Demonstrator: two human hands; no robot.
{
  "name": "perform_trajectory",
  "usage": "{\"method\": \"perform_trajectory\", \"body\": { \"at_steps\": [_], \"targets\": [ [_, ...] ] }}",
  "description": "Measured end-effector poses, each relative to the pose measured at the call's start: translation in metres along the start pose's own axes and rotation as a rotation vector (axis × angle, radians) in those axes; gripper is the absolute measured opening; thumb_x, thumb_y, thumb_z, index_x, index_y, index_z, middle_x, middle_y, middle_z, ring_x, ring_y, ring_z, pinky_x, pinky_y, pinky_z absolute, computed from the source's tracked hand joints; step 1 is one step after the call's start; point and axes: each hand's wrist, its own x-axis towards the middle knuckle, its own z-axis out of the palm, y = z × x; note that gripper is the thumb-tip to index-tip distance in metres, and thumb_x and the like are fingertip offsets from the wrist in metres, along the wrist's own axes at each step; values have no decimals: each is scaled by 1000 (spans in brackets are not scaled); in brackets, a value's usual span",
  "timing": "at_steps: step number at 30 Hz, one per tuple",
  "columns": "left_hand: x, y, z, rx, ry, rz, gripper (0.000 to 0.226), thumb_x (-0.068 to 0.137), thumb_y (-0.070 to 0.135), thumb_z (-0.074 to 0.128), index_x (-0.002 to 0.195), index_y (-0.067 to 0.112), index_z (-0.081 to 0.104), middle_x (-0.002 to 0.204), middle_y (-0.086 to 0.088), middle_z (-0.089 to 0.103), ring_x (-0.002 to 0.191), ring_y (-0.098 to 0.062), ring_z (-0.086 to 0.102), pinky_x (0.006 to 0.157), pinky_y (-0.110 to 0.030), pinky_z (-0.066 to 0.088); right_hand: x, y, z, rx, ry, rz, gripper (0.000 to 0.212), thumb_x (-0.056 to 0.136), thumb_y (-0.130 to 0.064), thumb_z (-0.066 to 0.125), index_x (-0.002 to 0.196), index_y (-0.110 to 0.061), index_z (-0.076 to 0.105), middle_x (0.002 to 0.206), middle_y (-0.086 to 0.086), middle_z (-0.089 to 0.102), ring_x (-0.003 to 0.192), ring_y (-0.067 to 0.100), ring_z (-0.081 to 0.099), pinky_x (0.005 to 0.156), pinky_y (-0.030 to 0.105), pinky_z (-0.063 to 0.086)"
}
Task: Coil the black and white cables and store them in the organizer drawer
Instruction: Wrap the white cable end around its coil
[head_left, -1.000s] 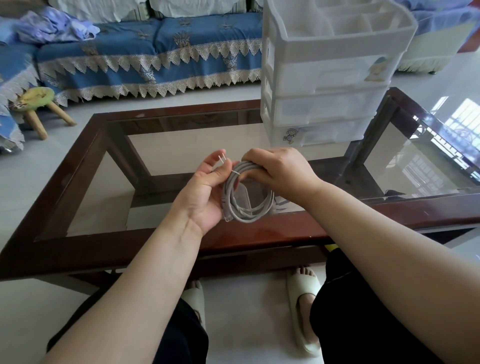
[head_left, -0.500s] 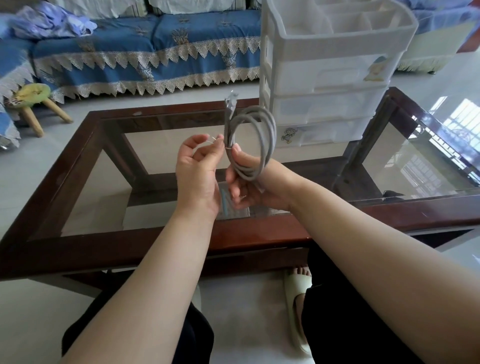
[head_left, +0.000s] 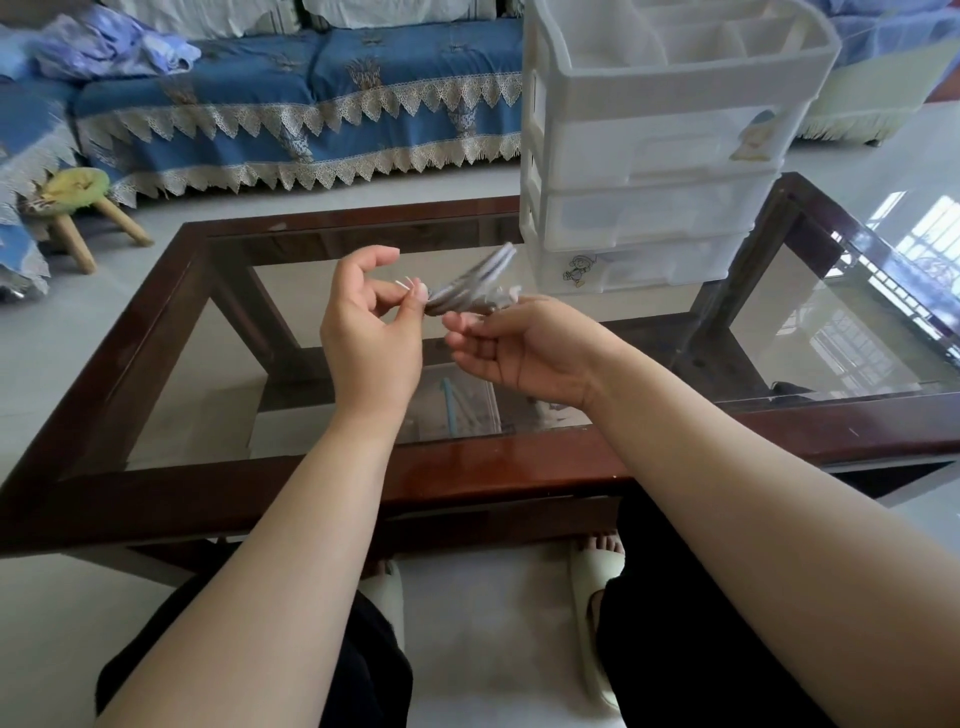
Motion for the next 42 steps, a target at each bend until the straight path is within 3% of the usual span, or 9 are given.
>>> {"method": "perform_trajectory", "body": {
  "at_steps": [4, 8, 17, 22, 27, 31, 35, 37, 42],
  "targets": [
    [-2, -1, -4, -11, -55, 21, 32, 89, 17, 69, 117, 18, 54, 78, 0, 65, 81, -11, 66, 88, -45, 53, -1, 0, 1, -177, 61, -175, 9, 93, -9, 55, 90, -8, 63, 81, 1, 66, 75, 13, 60, 74, 26, 52],
    [-10, 3, -1, -2, -131, 95, 32, 89, 12, 67, 118, 19, 53, 81, 3, 64, 82, -11, 67, 84, -44, 55, 7, 6, 3, -206, 247, -257, 22, 96, -24, 54, 91, -6, 65, 81, 5, 61, 68, 14, 57, 64, 25, 49],
    [-23, 14, 2, -32, -162, 277, 19, 91, 7, 65, 108, 10, 56, 79, 13, 58, 91, -4, 65, 87, -22, 51, 10, 4, 5, -196, 316, 60, 30, 90, -41, 60, 77, -13, 62, 65, 0, 51, 59, 15, 55, 60, 27, 53],
    [-25, 19, 0, -24, -282, 395, 18, 92, 15, 63, 107, 18, 53, 81, 13, 57, 98, -20, 68, 87, -38, 54, 11, 2, 8, -281, 362, 162, 32, 96, -13, 46, 64, -9, 48, 36, -2, 42, 32, 4, 42, 37, 15, 43],
    [-27, 23, -3, -70, -438, 351, 21, 91, 7, 64, 108, 13, 53, 79, 10, 60, 89, -11, 69, 81, -17, 52, 8, 1, 4, -416, 256, 261, 31, 97, -6, 32, 71, -8, 49, 37, -4, 40, 32, 2, 41, 35, 14, 43],
    [-27, 24, -4, -90, -561, 211, 24, 92, 6, 61, 113, 13, 51, 77, 5, 65, 103, -4, 65, 80, -13, 51, 7, 4, 1, -322, 192, 216, 31, 98, -6, 33, 74, -8, 52, 40, -2, 42, 36, 3, 44, 38, 18, 47],
    [-25, 23, -4, -65, -428, 152, 14, 93, 9, 61, 107, 13, 57, 86, 3, 67, 73, -6, 70, 64, -25, 59, 3, -1, 1, -219, 114, 130, 63, 92, -62, 34, 81, -4, 55, 54, 3, 50, 50, 14, 52, 51, 28, 54],
    [-23, 23, -4, -44, -368, 160, 11, 93, 10, 61, 104, 11, 59, 88, 9, 67, 76, -4, 69, 65, -17, 56, -4, -5, 0, -296, 51, 107, 73, 85, -71, 32, 83, -3, 57, 62, 6, 54, 57, 16, 55, 57, 28, 55],
    [-19, 21, -1, -52, -347, 99, 15, 93, 9, 58, 108, 12, 58, 94, 13, 67, 90, 0, 65, 75, -9, 48, -16, -5, 3, -359, 9, 7, 37, 93, -37, 54, 94, -1, 63, 58, -1, 57, 58, 14, 49, 52, 23, 51]
  ]
}}
